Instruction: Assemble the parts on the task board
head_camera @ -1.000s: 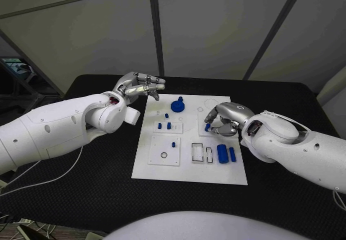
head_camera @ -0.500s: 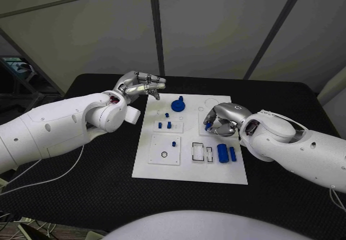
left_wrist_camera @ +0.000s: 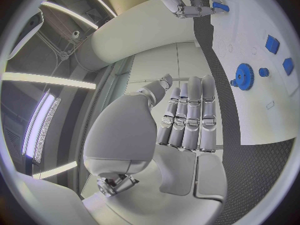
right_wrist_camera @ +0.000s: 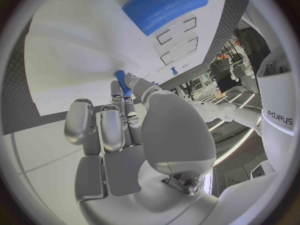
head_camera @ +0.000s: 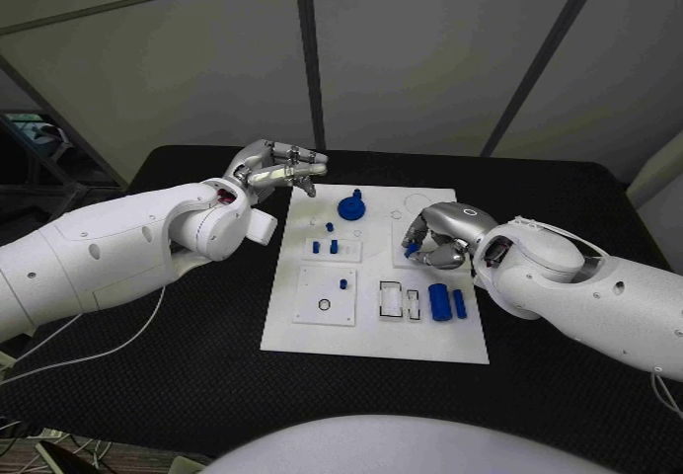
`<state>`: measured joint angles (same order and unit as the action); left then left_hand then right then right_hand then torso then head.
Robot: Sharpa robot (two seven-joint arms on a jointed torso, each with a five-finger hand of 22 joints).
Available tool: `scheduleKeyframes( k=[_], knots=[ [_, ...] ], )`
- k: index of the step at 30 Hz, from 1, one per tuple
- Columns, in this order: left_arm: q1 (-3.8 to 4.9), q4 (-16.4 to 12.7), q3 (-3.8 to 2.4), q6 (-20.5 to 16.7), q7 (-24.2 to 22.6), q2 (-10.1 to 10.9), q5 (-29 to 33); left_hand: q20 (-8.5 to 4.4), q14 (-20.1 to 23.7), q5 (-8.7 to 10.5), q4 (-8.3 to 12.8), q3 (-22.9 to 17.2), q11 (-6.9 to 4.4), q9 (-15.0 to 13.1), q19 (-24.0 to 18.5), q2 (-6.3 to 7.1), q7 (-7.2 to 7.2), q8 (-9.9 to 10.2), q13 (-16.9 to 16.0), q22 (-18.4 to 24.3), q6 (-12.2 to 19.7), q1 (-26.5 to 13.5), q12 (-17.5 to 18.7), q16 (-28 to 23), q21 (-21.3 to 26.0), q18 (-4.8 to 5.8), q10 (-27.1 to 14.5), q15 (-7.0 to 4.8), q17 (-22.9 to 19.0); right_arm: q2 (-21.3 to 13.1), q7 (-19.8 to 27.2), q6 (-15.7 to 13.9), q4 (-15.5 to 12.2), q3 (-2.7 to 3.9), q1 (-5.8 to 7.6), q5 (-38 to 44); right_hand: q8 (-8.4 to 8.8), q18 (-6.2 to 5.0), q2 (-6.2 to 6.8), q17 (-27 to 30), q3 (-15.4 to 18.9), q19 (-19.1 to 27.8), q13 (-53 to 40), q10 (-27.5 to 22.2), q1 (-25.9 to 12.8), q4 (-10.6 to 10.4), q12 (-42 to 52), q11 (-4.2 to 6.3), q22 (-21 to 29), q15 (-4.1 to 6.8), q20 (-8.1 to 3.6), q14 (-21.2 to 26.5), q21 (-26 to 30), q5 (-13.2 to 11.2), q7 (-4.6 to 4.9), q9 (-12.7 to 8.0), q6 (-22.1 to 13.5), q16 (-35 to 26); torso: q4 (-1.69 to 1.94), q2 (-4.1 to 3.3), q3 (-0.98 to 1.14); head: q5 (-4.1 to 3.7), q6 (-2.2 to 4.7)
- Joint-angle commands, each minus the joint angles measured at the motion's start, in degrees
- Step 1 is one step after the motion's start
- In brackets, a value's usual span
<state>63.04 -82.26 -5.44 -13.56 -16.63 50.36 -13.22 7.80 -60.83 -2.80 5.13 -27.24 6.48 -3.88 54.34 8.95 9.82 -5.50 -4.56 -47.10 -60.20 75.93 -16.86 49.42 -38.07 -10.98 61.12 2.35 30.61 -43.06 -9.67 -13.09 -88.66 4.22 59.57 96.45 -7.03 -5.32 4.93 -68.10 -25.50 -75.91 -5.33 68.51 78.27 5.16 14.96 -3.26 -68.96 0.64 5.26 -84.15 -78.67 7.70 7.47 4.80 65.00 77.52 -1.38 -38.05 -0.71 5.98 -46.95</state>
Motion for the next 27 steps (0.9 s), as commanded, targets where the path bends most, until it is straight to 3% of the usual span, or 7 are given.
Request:
scheduleKeyframes(
  k=[1,5,10,15,19,24,27],
  knots=[
    [0.08,-0.21,-0.04,0.67,-0.53,0.17,0.13,0.42,0.18,0.07,0.0,0.26,-0.01,-0.01,0.07,-0.45,0.23,0.26,-0.09,0.08,0.03,0.01,-0.4,-0.1,0.17,0.63,-0.28,0.04,-0.1,-0.39,0.34,-4.38,-0.7,0.02,0.07,1.03,-0.39,0.76,-1.06,-0.03,-0.33,-0.56,-0.23,0.5,0.31,-0.06,0.29,0.03,-0.29,0.43,0.08,-2.06,-0.34,-0.39,0.02,0.12,0.49,0.19,-0.16,-0.03,-0.15,-0.07,0.1],
    [0.08,-0.2,-0.04,0.69,-0.55,0.17,0.13,0.42,0.18,0.07,0.0,0.26,-0.01,-0.01,0.07,-0.45,0.23,0.26,-0.09,0.08,0.03,0.01,-0.4,-0.1,0.17,0.63,-0.28,0.04,-0.1,-1.39,0.63,-6.35,-2.21,0.04,0.08,0.77,-0.42,0.78,-1.08,0.02,-0.33,-0.63,-0.25,0.55,0.29,-0.06,0.28,0.05,-0.4,0.45,0.06,-2.05,-0.4,-0.44,0.0,0.13,0.56,0.16,-0.27,-0.06,-0.15,-0.1,-0.01],
    [0.08,-0.14,-0.04,0.67,-0.6,0.14,0.13,0.42,0.13,0.07,0.0,0.31,-0.01,-0.01,0.11,-0.46,0.23,0.27,-0.1,0.08,0.03,0.01,-0.43,-0.05,0.17,0.63,-0.31,0.03,-0.11,-2.97,0.94,-7.9,-5.37,0.13,0.1,-0.04,-0.42,0.79,-1.08,0.11,-0.33,-0.66,-0.26,0.55,0.28,-0.07,0.27,0.05,-0.44,0.45,0.06,-2.04,-0.43,-0.45,0.0,0.13,0.57,0.11,-0.06,-0.01,-0.2,-0.14,0.05],
    [0.08,-0.04,-0.04,0.63,-0.63,0.03,0.13,0.43,0.21,0.07,0.02,0.39,0.01,0.0,0.1,-0.41,0.25,0.29,-0.1,0.1,0.08,-0.01,-0.46,-0.09,0.22,0.63,-0.36,0.05,-0.16,-3.88,1.64,-9.26,-9.67,2.13,0.09,-1.36,-0.35,0.8,-1.04,0.15,-0.29,-0.67,-0.26,0.4,0.16,-0.12,0.08,0.0,-0.49,0.45,0.02,-2.03,-0.47,-0.49,0.04,0.11,0.49,0.1,0.04,-0.08,-0.13,0.01,0.12],
    [0.08,0.11,-0.04,0.6,-0.58,-0.07,0.13,0.43,0.21,0.07,0.02,0.39,0.01,0.0,0.1,-0.41,0.25,0.29,-0.1,0.1,0.08,-0.01,-0.46,-0.09,0.22,0.63,-0.36,0.05,-0.16,-3.21,2.09,-9.32,-11.47,2.72,0.09,-2.66,-0.35,0.82,-1.04,0.11,-0.29,-0.73,-0.26,0.39,0.16,-0.11,0.07,0.0,-0.59,0.45,0.02,-2.03,-0.52,-0.49,0.04,0.1,0.48,0.12,-0.12,-0.03,-0.23,0.35,0.12],
    [0.09,0.48,-0.04,0.67,-0.58,-0.61,0.14,0.43,0.21,0.07,0.02,0.39,0.01,0.0,0.1,-0.41,0.25,0.29,-0.1,0.1,0.08,-0.01,-0.46,-0.09,0.22,0.63,-0.36,0.05,-0.16,-0.06,2.67,-8.53,-11.09,2.68,0.07,-3.58,-0.34,0.8,-1.06,0.26,-0.31,-0.66,-0.27,0.37,0.17,-0.12,0.03,0.0,-0.49,0.45,0.02,-2.01,-0.47,-0.46,0.04,0.1,0.48,0.04,-0.02,-0.01,-0.19,0.54,0.06],
    [0.09,0.74,-0.05,0.74,-0.59,-0.98,0.14,0.45,0.31,0.07,0.01,0.47,0.03,0.01,0.08,-0.4,0.28,0.32,-0.11,0.13,0.13,-0.05,-0.51,-0.13,0.29,0.64,-0.41,0.08,-0.22,2.04,3.08,-8.04,-10.46,1.92,0.04,-3.62,-0.3,0.79,-1.11,0.27,-0.35,-0.63,-0.27,0.31,0.19,-0.1,-0.05,-0.02,-0.45,0.44,0.01,-2.0,-0.45,-0.4,0.05,0.09,0.44,0.03,0.07,-0.05,-0.13,0.79,0.14]
  ],
)
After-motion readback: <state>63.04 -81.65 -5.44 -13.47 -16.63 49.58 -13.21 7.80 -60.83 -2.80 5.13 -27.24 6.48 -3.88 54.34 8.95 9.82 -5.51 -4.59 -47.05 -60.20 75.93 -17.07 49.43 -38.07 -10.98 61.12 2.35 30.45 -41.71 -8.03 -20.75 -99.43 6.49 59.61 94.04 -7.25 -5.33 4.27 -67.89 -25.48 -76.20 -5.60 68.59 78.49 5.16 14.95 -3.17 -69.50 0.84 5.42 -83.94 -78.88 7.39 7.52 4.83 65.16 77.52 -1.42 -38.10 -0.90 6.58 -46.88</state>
